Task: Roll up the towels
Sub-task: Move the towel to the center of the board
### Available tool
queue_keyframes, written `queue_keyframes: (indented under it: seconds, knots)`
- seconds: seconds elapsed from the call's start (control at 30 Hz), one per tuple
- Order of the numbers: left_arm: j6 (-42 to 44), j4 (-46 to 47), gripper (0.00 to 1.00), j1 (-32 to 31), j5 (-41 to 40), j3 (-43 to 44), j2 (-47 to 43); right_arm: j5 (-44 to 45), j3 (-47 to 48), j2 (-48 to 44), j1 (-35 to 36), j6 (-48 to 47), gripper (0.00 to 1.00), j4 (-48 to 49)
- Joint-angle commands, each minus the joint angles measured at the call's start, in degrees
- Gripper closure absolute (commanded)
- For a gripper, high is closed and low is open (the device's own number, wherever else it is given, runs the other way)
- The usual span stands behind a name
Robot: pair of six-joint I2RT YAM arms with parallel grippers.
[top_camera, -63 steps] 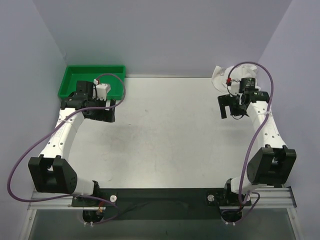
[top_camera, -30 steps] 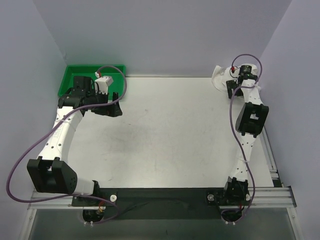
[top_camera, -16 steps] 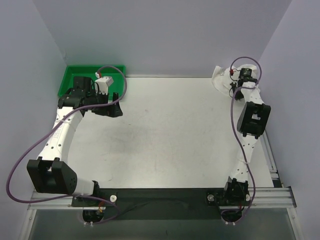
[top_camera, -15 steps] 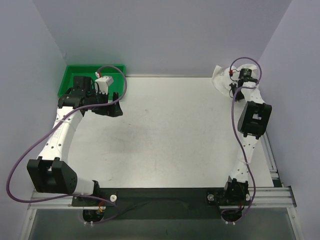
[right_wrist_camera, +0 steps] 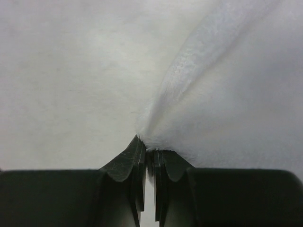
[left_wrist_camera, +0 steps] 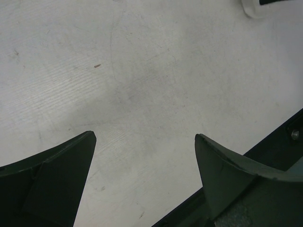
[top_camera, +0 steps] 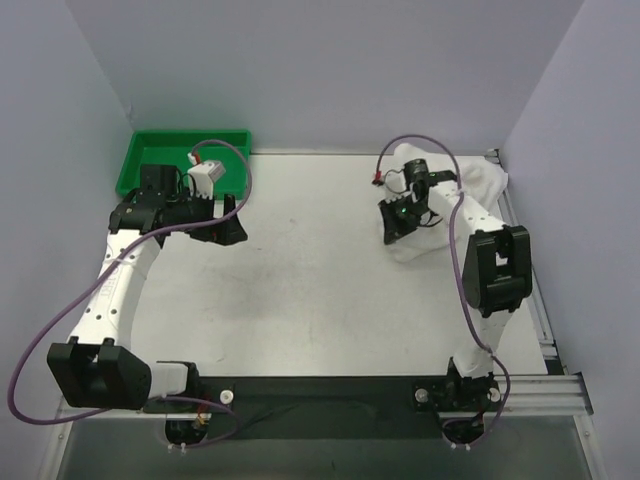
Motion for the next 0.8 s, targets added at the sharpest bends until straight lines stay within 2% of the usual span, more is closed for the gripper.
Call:
queue_keyframes:
  seconds: [0.0, 0.07, 0.13, 0.17, 0.2, 0.27, 0.3, 0.33, 0.4, 0.47, 0.5, 0.6, 0.77]
  knots:
    - [-0.49, 1.7, 0.03, 1.5, 4.49, -1.17, -1.29, -14.94, -6.1, -5.64, 5.1, 9.87, 1.0, -3.79]
    - [-1.9, 2.41, 0.03, 3.7, 8.44, -1.87, -1.2, -17.1, -7.61, -8.18, 10.72, 13.24, 1.0, -0.1]
    - [-3.04, 4.07, 0.03, 9.04, 13.69, -2.4, -0.67, -17.55, -7.27, -9.6, 15.38, 15.18, 0.99, 1.4]
    - [-4.7, 4.86, 0.03, 10.63, 15.38, -3.01, -0.41, -16.93, -6.4, -10.47, 19.66, 15.27, 0.92, 1.41]
    - [-5.33, 6.18, 0.03, 11.95, 17.05, -3.28, 0.38, -16.41, -5.52, -10.92, 20.93, 15.62, 0.75, 1.32]
    - [-5.68, 6.98, 0.03, 13.45, 21.1, -3.37, 1.78, -17.71, -3.23, -11.88, 19.37, 17.82, 0.59, 1.32]
    - [-5.34, 7.07, 0.03, 13.29, 21.72, -3.46, 2.22, -18.59, -2.61, -12.32, 17.44, 18.0, 0.44, 1.23]
    - [-4.98, 7.33, 0.03, 12.94, 22.51, -3.63, 2.58, -19.03, -2.0, -12.85, 15.6, 18.08, 0.43, 1.23]
    - [-4.81, 9.43, 0.03, 10.57, 21.38, -4.51, 3.72, -17.11, -1.9, -14.61, 9.21, 17.74, 0.29, 1.14]
    - [-4.54, 11.36, 0.03, 7.94, 19.1, -4.6, 5.82, -11.17, -2.16, -15.57, 4.96, 15.73, 0.28, 0.27]
    - [-4.19, 11.72, 0.03, 4.44, 15.35, -3.91, 6.79, -9.04, -2.43, -15.75, 1.03, 15.02, 0.28, 0.18]
    - [-3.66, 12.51, 0.03, -4.26, 11.81, -1.97, 11.62, -2.61, -1.03, -12.95, -6.8, 12.64, 0.28, -0.26]
    - [-3.93, 14.1, 0.03, -9.3, 10.83, 3.83, 20.23, 0.56, 6.34, -2.67, -13.86, 14.65, 0.28, -0.88]
